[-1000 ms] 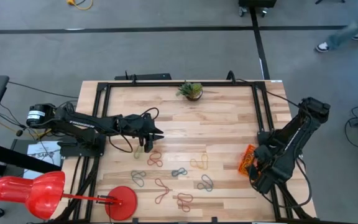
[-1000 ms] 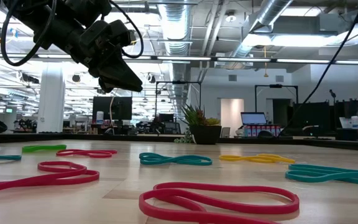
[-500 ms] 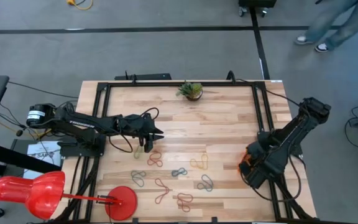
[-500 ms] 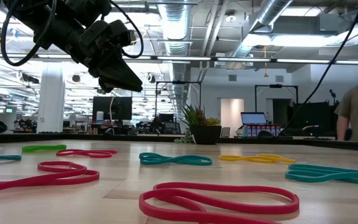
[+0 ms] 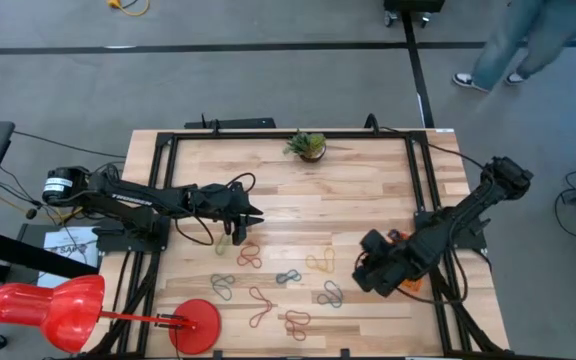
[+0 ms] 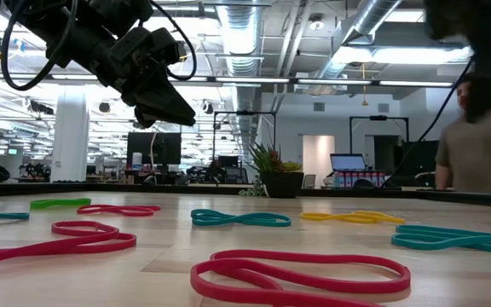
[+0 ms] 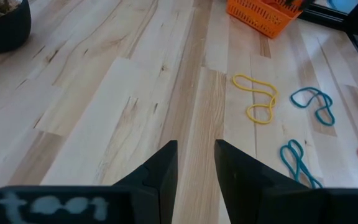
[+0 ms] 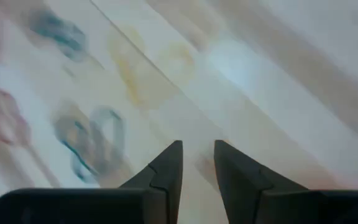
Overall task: Pick and place rubber bands into bin
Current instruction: Put the yellow rubber band into the orange basket
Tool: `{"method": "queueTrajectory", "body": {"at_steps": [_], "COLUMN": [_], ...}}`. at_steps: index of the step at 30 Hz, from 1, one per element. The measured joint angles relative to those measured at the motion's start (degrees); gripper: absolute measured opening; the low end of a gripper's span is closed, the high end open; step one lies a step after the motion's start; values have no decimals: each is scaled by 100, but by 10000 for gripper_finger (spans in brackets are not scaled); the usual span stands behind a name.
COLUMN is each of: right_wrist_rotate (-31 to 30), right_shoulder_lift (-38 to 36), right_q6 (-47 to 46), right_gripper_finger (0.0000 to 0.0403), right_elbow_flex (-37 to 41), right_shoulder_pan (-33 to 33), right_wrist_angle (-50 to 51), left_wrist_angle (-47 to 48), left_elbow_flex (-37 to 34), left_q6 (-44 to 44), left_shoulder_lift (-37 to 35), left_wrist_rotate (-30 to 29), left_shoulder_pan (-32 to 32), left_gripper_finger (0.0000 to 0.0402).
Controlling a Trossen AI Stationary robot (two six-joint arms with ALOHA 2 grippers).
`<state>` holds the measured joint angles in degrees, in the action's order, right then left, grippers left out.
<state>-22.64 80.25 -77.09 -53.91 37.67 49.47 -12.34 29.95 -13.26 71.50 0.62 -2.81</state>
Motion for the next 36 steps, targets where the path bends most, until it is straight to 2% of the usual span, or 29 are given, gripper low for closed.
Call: {"method": "queueTrajectory", "body": {"at_steps": [2, 6, 13, 19, 29, 33, 36], "right_wrist_rotate": [-230, -201, 635, 1205, 1256, 1289, 1335], "right_shoulder_lift": [59, 438, 1484, 2071, 2374, 2319, 2319], "right_q6": [623, 1885, 2958, 3105, 3154, 3345, 3360], "right_gripper_finger": [87, 87, 87, 87, 85, 59, 17], "right_elbow_flex": [-2, -3, 0, -2, -28, -11, -78], "right_shoulder_pan": [-154, -436, -853, -1148, -1411, -1416, -1423], "right_wrist_angle": [-603, -1608, -2502, -2995, -3085, -3139, -3156], "left_wrist_angle": [0, 6, 128, 141, 140, 140, 140], "left_elbow_flex": [0, 0, -4, -4, -4, -4, -4], "left_q6": [-37, -85, -87, -87, -87, -87, -83], "left_shoulder_lift": [0, 0, 0, 0, 0, 0, 0], "left_wrist_rotate": [0, 5, 42, 42, 36, 34, 31], "left_shoulder_pan": [0, -2, 2, 2, 0, -2, -2], "left_gripper_finger": [96, 96, 96, 96, 96, 96, 96]}}
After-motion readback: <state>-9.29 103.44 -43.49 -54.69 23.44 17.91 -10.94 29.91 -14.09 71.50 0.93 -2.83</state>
